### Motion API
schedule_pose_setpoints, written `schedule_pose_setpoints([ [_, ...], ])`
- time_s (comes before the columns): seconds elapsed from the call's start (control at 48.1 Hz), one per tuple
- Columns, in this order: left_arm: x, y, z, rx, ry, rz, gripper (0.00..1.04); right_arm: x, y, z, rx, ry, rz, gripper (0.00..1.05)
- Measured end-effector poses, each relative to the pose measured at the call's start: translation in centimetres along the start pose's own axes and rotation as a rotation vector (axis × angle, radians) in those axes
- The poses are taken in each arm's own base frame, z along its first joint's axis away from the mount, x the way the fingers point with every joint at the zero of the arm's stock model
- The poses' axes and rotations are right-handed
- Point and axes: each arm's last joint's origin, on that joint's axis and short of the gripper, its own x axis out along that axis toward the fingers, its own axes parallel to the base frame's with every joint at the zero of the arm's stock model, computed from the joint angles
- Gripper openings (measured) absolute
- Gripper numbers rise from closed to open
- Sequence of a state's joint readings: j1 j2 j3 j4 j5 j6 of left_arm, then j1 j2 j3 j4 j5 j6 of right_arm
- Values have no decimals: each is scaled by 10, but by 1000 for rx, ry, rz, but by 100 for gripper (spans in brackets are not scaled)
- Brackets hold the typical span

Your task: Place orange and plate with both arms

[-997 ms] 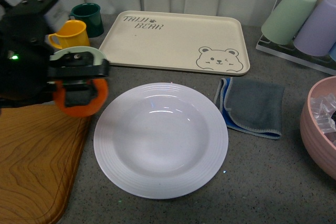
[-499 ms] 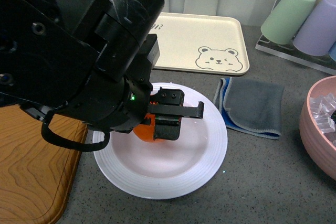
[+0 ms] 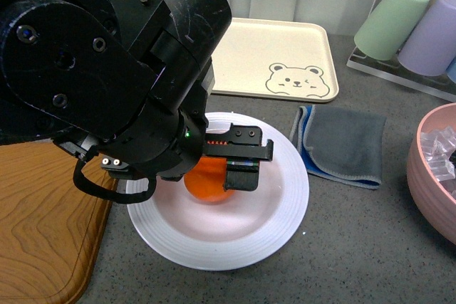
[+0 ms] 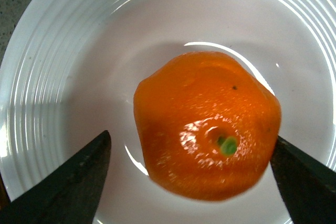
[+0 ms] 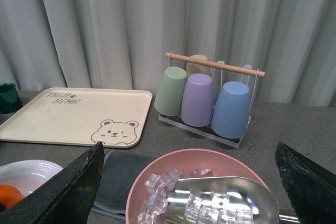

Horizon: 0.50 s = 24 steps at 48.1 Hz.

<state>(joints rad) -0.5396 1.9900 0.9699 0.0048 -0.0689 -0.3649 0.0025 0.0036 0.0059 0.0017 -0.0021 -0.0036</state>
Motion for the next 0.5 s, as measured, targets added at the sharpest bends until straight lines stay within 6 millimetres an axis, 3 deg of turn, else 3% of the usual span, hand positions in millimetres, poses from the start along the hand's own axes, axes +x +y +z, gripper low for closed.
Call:
schedule_pose_setpoints([
  [0.083, -5, 0, 1, 3, 7, 5, 100, 0, 0, 0, 0, 0, 0, 95],
  [0.332, -32, 4, 11, -21, -101, 13, 98, 0, 0, 0, 0, 0, 0, 95],
  [0.395, -28, 11, 7, 15, -303, 116, 90, 0, 0, 0, 0, 0, 0, 95],
  [0.499, -35, 44, -27, 54, -631, 251, 70, 0, 0, 0, 0, 0, -1, 95],
])
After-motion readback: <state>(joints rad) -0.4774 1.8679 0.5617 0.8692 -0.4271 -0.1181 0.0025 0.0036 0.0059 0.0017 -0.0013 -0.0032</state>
